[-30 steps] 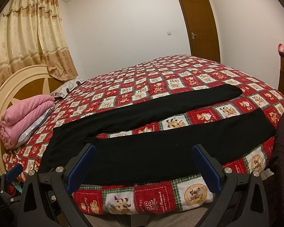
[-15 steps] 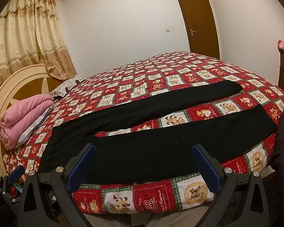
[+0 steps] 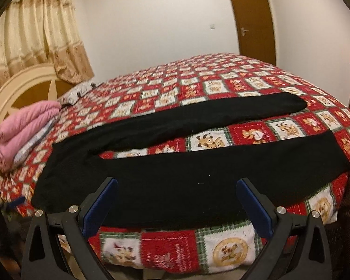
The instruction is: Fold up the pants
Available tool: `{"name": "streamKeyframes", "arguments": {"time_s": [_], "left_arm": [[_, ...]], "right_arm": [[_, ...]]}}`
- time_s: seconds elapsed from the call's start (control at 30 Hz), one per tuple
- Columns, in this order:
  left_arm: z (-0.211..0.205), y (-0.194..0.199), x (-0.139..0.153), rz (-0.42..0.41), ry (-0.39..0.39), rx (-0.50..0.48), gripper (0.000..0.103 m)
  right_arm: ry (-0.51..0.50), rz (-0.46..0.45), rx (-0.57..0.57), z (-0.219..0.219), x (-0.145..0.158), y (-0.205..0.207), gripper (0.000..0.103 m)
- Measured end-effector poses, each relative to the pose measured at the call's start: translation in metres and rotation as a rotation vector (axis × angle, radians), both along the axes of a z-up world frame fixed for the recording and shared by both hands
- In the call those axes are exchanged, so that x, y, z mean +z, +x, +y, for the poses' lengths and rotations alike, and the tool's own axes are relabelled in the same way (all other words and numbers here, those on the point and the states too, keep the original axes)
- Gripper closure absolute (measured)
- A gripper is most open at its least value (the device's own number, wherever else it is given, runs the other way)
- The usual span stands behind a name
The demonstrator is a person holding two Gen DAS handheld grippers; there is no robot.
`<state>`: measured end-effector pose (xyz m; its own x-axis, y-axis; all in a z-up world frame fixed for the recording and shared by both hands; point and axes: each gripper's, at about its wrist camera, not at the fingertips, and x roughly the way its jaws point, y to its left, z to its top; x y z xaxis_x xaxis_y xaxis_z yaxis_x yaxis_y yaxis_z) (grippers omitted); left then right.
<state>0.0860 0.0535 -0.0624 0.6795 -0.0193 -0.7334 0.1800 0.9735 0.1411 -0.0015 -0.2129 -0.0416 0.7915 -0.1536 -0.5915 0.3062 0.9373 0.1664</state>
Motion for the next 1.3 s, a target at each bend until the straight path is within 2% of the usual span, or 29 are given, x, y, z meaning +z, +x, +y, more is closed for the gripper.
{"name": "streamKeyframes", "arguments": {"time_s": [0.17,0.33,0.47,0.63,0.73,0.8,0.9,1.0,1.07,1.2,1.3], "left_arm": [[0.041,0.067,0.019,-0.041,0.022,0.067,0.0],[0.07,0.154,0.022,-0.038,0.044,0.111,0.0],[0.093,0.216,0.007,0.058,-0.044,0.144,0.0],[0.111,0.259,-0.01,0.14,-0.143,0.169,0.001],[0.115,0.277,-0.026,0.206,-0.203,0.17,0.008],[0.116,0.284,-0.036,0.245,-0.239,0.168,0.013],[0.109,0.284,-0.037,0.206,-0.229,0.128,0.016],[0.102,0.288,-0.034,0.193,-0.25,0.065,0.032],[0.1,0.29,-0.034,0.186,-0.263,0.053,0.036],[0.093,0.291,-0.038,0.159,-0.211,0.036,0.036],[0.094,0.293,-0.038,0.149,-0.21,0.033,0.036]], "right_arm": [[-0.039,0.059,0.08,-0.017,0.0,0.048,0.001],[-0.155,0.054,0.187,-0.019,0.019,0.11,0.001],[-0.207,0.125,0.241,-0.02,0.018,0.164,0.001],[-0.167,0.19,0.277,-0.027,0.001,0.21,0.001],[-0.138,0.187,0.302,-0.028,-0.004,0.222,0.001],[-0.159,0.192,0.323,-0.026,-0.008,0.232,0.001],[-0.22,0.201,0.375,-0.027,-0.01,0.255,0.001],[-0.263,0.207,0.447,-0.032,-0.011,0.283,0.002],[-0.258,0.236,0.491,-0.04,-0.017,0.308,0.002],[-0.21,0.286,0.554,-0.052,-0.032,0.343,0.002],[-0.244,0.335,0.58,-0.052,-0.049,0.363,0.002]]}}
